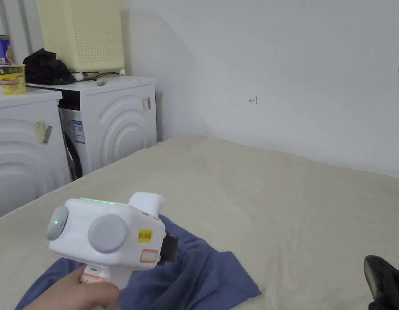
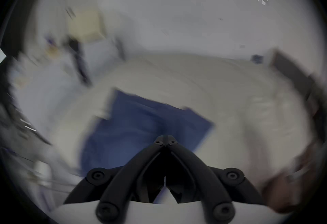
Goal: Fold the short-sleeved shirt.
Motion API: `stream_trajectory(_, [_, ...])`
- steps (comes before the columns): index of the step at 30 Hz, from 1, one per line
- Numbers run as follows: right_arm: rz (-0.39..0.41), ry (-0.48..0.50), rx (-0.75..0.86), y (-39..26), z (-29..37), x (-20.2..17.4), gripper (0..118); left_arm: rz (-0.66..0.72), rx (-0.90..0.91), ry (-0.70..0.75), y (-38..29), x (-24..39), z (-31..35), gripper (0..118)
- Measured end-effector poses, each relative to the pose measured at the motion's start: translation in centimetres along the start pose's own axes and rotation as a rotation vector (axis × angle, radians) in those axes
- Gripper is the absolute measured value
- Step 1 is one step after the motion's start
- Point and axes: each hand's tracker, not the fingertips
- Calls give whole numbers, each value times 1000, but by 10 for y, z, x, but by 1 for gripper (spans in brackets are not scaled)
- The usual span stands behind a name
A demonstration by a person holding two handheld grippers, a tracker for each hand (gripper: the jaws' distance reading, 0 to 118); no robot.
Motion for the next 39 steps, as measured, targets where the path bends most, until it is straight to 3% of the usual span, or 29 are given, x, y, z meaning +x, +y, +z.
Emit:
stream_trajectory(1, [0, -13, -17, -3, 3, 5, 0, 85, -87, -28, 10, -16, -25, 101])
stream_trajectory(2, [-5, -23, -30, -7, 7, 10, 0, 116, -187, 13, 18, -26, -50, 118])
stream_trajectory(8, [-24, -105, -164, -33, 20, 37, 0, -25, -223, 239, 29, -37, -148, 118])
stream_trajectory(13, [-68, -136, -240, -42, 22, 56, 0, -77, -528, 418, 6, -54, -204, 118])
stream_trajectory(14, [-81, -137, -251, -43, 21, 59, 0, -22, -381, 326, 10, -52, -197, 118])
stream_trajectory(18, [-145, -157, -257, -45, 19, 67, 0, -37, -395, 331, 13, -41, -186, 118])
stream_trajectory(19, [-165, -157, -256, -45, 18, 69, 0, -31, -405, 331, 14, -39, -180, 110])
stream_trajectory(20, [-178, -158, -258, -44, 17, 71, 0, -46, -354, 272, 18, -40, -177, 93])
stream_trajectory(22, [-193, -160, -268, -44, 15, 75, 0, -112, -256, 297, 21, -35, -159, 3])
stream_trajectory(24, [-202, -166, -270, -43, 15, 79, 0, -80, -199, 314, 16, -38, -140, 3])
stream_trajectory(26, [-215, -172, -266, -41, 17, 83, 0, -38, -181, 238, 23, -39, -115, 3])
stream_trajectory(32, [-193, -185, -221, -31, 28, 99, 0, -186, 178, 299, 80, 19, 22, 3])
stream_trajectory(39, [-205, -251, -150, -16, 47, 127, 0, -451, 430, -64, 134, 200, 122, 3])
